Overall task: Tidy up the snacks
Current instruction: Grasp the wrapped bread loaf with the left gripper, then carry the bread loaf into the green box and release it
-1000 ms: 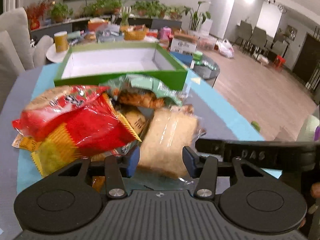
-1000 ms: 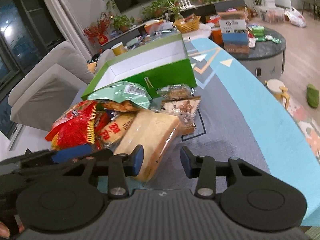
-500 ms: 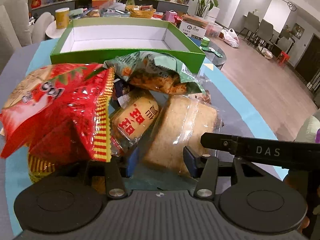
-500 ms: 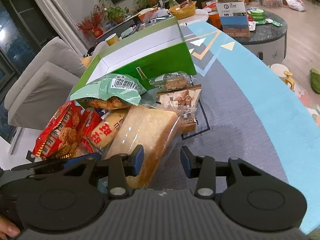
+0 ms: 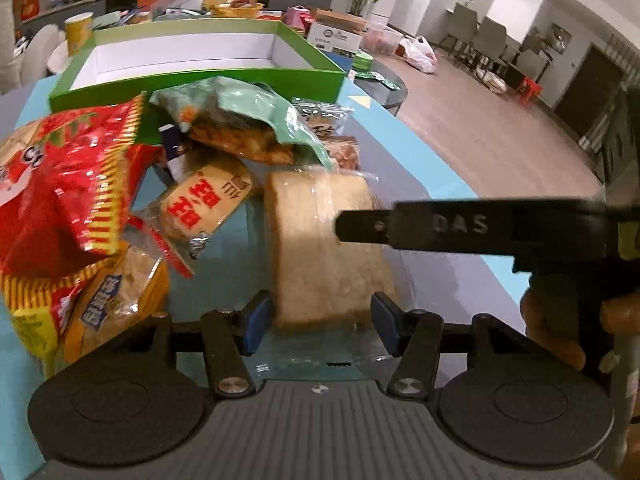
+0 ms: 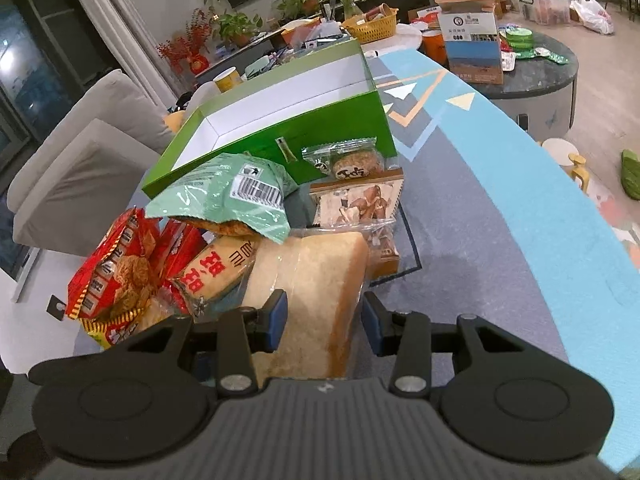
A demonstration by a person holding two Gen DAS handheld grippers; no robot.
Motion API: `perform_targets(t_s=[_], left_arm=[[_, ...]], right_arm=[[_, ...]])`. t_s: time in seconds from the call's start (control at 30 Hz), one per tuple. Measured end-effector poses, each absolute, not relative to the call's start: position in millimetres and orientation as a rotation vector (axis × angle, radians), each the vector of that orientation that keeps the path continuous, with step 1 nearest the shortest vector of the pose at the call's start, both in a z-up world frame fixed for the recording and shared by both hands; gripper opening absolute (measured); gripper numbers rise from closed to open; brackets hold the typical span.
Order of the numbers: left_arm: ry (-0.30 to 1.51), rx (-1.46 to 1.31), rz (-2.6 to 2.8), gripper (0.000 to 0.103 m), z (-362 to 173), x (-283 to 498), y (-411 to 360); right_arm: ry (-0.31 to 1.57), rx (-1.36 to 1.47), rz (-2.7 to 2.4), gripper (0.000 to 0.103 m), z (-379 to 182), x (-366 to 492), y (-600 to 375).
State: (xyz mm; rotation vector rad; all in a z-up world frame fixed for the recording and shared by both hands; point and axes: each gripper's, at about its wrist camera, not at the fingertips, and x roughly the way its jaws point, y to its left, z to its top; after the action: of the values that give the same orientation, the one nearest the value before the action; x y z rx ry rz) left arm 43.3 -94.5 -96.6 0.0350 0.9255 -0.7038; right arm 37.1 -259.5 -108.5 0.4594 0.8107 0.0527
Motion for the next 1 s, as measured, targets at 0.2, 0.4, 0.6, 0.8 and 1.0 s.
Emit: perform_targets(t_s=[0.2, 0.4, 0.6, 0.8, 1.0], left_arm=[[0.909, 0.018, -0.672, 0.053, -96.2, 53.0, -91.7], [0.898, 0.058, -0.705, 0.049, -100.4, 52.0, -104.3], [0.844, 0.046, -0.736, 0.049, -80.3, 38.3, -98.3], [0.736, 0.032, -0.745, 0.049, -40.8, 21.5, -91.2], [0.627, 0.029, -0.726, 0.049, -12.0, 17.3, -86.9]], right_arm=[[0.827, 0.481, 0.052, 0.058, -112.5, 37.3, -262.4], [0.841, 0.500, 0.072, 0.054, -113.8, 41.0, -259.4], [0.789, 0.469, 0.087, 0.053, -94.7, 27.8, -255.8], [0.681, 0.444, 0.111, 0.053, -54.9, 10.9, -253.6], [0.586, 0.421, 0.148, 0.053, -23.9, 10.6, -249.5]])
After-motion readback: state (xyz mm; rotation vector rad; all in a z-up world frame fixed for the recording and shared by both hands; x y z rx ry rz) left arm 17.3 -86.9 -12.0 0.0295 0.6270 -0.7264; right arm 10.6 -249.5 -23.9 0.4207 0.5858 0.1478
